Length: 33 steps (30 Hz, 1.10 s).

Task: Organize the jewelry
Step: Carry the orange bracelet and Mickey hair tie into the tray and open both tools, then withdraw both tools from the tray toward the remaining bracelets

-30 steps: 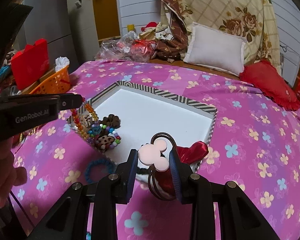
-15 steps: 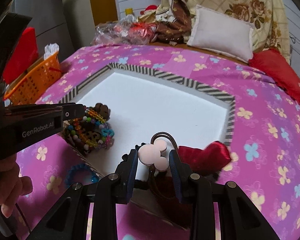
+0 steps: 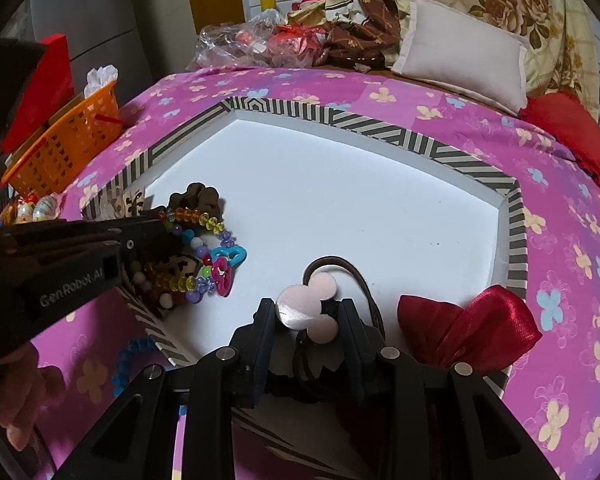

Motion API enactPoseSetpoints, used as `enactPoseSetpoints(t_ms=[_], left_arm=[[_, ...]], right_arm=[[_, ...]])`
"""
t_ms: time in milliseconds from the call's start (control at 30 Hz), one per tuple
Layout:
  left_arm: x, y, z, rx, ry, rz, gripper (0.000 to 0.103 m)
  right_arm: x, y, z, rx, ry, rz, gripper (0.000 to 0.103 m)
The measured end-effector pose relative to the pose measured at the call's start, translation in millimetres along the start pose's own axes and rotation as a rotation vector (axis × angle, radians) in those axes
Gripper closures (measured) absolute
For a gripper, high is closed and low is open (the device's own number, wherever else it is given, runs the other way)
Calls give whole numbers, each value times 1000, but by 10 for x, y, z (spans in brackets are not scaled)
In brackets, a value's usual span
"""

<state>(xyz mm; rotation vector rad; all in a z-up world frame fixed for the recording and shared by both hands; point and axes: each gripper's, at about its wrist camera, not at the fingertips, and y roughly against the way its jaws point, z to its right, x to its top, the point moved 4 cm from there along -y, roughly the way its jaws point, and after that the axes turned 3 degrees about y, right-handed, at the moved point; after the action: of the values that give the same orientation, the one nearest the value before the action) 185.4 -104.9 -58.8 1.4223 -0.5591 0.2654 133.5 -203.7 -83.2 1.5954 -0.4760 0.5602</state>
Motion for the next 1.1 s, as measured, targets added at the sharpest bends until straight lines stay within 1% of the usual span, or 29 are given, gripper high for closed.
enactPoseSetpoints(t_ms=[67, 100, 200, 300, 333, 367, 400, 433, 467, 667, 800, 967, 1100], left_arm=[[-10, 4, 13, 3, -3, 4, 95], [-12, 8, 17, 6, -6, 8, 95], [-23, 32, 23, 2, -6, 15, 94], [-31, 74, 14, -7, -4, 18, 90], [-34, 95, 13, -8, -5, 22, 84], [-39, 119, 12, -10, -4, 27, 73], [-46, 151, 9, -11, -1, 32, 66], [-58, 186, 6, -16, 3, 38, 55], [-71, 219, 3, -21, 5, 43, 51], [-208, 449, -2, 9, -13, 79, 49], [-300, 576, -36, 22, -10, 95, 49], [-456, 776, -63, 45, -29, 131, 49], [-568, 904, -73, 49, -29, 144, 49]], right_arm=[[-16, 29, 14, 14, -19, 1, 62], [-25, 65, 13, 23, -29, 10, 54], [-60, 168, 2, 19, -30, 34, 53], [-101, 244, 6, 25, -41, 44, 53], [-114, 275, 12, 24, -46, 47, 53], [-128, 312, 19, 21, -51, 53, 53], [-138, 352, 21, 22, -55, 58, 53], [-148, 396, 23, 23, -59, 65, 53], [-160, 449, 19, 21, -65, 73, 53], [-242, 652, -79, 3, -64, 84, 52], [-309, 768, -116, -10, -77, 97, 39], [-389, 882, -179, -7, -89, 100, 39], [-464, 984, -286, -19, -69, 102, 39]])
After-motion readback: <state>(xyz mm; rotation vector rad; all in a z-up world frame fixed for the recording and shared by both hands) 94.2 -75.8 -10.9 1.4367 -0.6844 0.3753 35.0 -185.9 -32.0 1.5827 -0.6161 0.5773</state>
